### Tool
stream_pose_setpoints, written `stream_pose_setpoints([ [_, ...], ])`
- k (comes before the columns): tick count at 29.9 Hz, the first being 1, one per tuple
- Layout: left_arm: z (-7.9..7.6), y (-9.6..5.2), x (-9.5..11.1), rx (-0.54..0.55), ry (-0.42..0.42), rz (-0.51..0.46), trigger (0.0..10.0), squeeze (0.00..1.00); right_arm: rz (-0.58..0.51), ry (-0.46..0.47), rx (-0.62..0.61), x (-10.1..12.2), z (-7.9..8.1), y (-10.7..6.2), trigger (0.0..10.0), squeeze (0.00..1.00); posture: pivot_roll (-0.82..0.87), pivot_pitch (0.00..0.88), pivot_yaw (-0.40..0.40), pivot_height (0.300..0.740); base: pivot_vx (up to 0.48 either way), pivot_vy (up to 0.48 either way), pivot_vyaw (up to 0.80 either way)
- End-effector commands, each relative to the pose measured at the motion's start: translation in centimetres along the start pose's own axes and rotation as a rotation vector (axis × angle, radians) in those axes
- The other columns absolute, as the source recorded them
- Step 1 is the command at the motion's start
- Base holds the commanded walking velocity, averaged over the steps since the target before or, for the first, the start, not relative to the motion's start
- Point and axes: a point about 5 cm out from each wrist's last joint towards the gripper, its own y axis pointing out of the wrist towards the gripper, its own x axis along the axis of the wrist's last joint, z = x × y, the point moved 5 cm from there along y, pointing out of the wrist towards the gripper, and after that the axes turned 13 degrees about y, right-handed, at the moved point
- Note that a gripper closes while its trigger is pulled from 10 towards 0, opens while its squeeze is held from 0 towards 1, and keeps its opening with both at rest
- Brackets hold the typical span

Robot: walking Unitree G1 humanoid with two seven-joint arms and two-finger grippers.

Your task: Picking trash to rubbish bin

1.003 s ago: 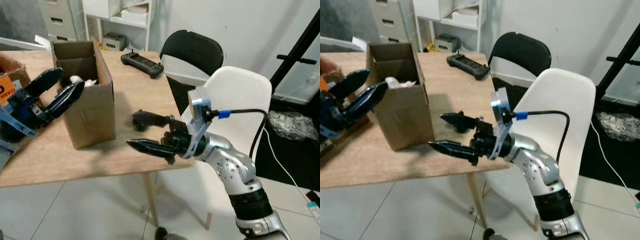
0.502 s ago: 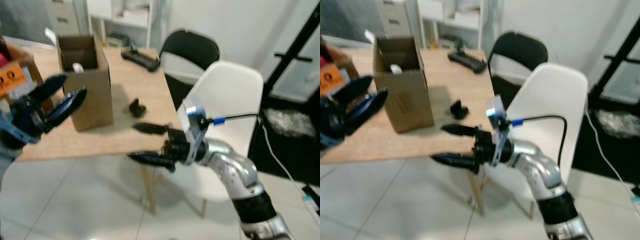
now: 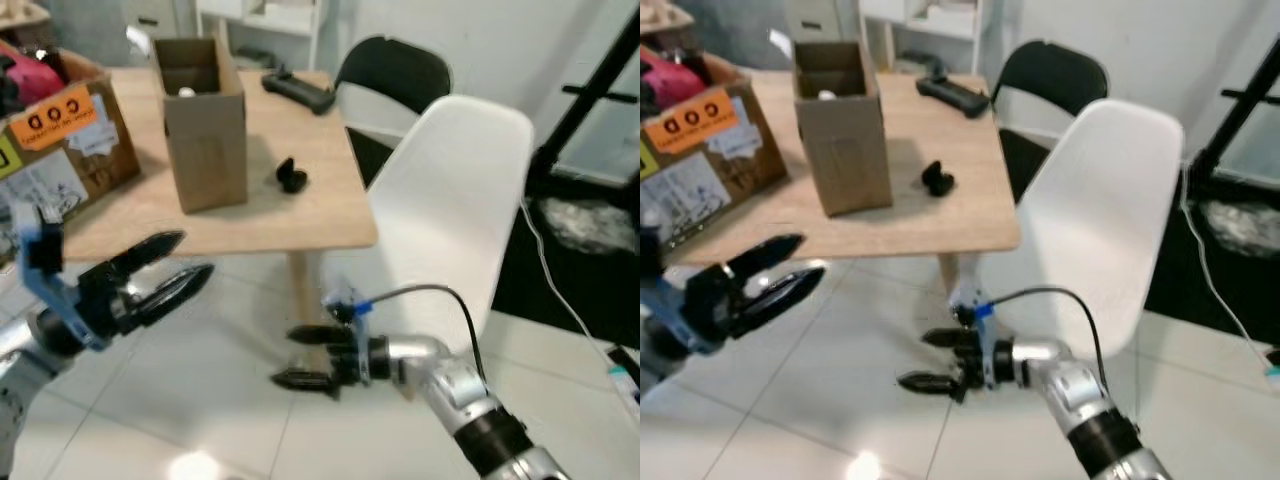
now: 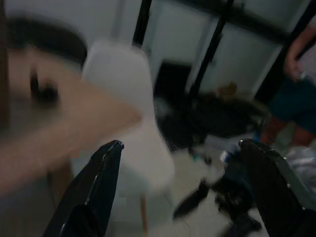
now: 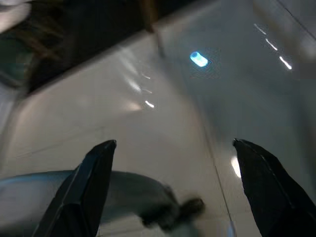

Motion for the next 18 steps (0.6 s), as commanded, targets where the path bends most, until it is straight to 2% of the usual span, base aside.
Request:
stream_pose_setpoints([
  [1,-0.1,-0.8,-5.7,0.050,-0.081,0.185,10.0,0.00,0.112,0.065,-0.189,-5.0,-2.7,-0.3,10.0,0.00,0.11,0.114,-0.053,0.740,0.000,0.000,0.00],
  [2,0.1,-1.2,-7.6,0.087,-0.100,0.255,10.0,0.00,0.136,0.089,-0.250,-6.4,-3.4,-0.6,10.0,0.00,0.11,0.113,-0.053,0.740,0.000,0.000,0.00],
  [3,0.1,-1.2,-7.6,0.087,-0.100,0.255,10.0,0.00,0.136,0.089,-0.250,-6.4,-3.4,-0.6,10.0,0.00,0.11,0.113,-0.053,0.740,0.000,0.000,0.00],
  [4,0.6,-1.8,-9.9,0.138,-0.127,0.335,10.0,0.00,0.147,0.131,-0.307,-7.8,-4.1,-1.0,10.0,0.00,0.11,0.114,-0.055,0.740,0.000,0.000,0.00],
  [5,0.6,-1.8,-9.9,0.138,-0.127,0.335,10.0,0.00,0.147,0.131,-0.307,-7.8,-4.1,-1.0,10.0,0.00,0.11,0.114,-0.055,0.740,0.000,0.000,0.00],
  [7,1.9,-3.9,-14.9,0.305,-0.194,0.491,10.0,0.00,0.175,0.245,-0.490,-11.5,-5.8,-2.8,10.0,0.00,0.11,0.115,-0.052,0.740,0.000,0.000,0.00],
  [8,1.9,-3.9,-14.9,0.305,-0.194,0.491,10.0,0.00,0.175,0.245,-0.490,-11.5,-5.8,-2.8,10.0,0.00,0.11,0.115,-0.052,0.740,0.000,0.000,0.00],
  [10,2.3,-6.2,-18.6,0.455,-0.249,0.607,10.0,0.00,0.210,0.318,-0.641,-14.9,-6.8,-5.0,10.0,0.00,0.11,0.111,-0.049,0.740,0.000,0.000,0.00],
  [11,2.3,-6.2,-18.6,0.455,-0.249,0.607,10.0,0.00,0.210,0.318,-0.641,-14.9,-6.8,-5.0,10.0,0.00,0.11,0.111,-0.049,0.740,0.000,0.000,0.00],
  [12,2.4,-9.4,-21.6,0.638,-0.301,0.726,10.0,0.00,0.240,0.396,-0.752,-18.0,-7.1,-7.1,10.0,0.00,0.10,0.111,-0.042,0.740,0.000,0.000,0.00],
  [13,2.4,-9.4,-21.6,0.638,-0.301,0.726,10.0,0.00,0.240,0.396,-0.752,-18.0,-7.1,-7.1,10.0,0.00,0.10,0.111,-0.042,0.740,0.000,0.000,0.00],
  [14,2.4,-10.7,-22.5,0.706,-0.306,0.775,10.0,0.00,0.252,0.419,-0.786,-19.0,-7.0,-7.8,10.0,0.00,0.10,0.111,-0.041,0.740,0.000,0.000,0.00],
  [15,2.4,-10.7,-22.5,0.706,-0.306,0.775,10.0,0.00,0.252,0.419,-0.786,-19.0,-7.0,-7.8,10.0,0.00,0.10,0.111,-0.041,0.740,0.000,0.000,0.00],
  [18,1.5,-14.8,-25.0,0.918,-0.349,0.910,10.0,0.00,0.299,0.513,-0.900,-22.7,-6.5,-10.1,10.0,0.00,0.10,0.106,-0.037,0.740,0.000,0.000,0.00],
])
